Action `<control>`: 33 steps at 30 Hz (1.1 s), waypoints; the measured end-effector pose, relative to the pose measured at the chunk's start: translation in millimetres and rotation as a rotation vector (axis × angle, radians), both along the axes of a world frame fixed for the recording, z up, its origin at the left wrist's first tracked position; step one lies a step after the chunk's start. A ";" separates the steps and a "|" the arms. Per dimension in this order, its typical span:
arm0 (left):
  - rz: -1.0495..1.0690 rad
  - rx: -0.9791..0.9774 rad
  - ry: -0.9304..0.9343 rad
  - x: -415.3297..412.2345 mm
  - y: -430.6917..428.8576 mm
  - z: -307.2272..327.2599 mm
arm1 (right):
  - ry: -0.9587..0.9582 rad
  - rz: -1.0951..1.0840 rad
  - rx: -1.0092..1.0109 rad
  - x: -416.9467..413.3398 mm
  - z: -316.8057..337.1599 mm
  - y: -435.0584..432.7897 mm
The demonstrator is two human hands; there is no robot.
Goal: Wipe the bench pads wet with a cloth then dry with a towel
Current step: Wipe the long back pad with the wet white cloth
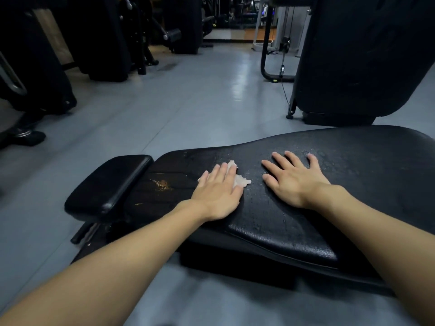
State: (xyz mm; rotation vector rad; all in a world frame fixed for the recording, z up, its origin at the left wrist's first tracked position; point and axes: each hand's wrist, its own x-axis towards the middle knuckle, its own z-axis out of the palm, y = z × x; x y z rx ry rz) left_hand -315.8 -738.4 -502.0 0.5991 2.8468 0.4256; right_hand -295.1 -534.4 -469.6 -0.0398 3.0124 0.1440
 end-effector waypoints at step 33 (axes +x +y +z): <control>0.095 -0.047 -0.005 -112.9 1.2 -7.6 | -0.004 0.088 0.017 -25.1 -12.9 -28.1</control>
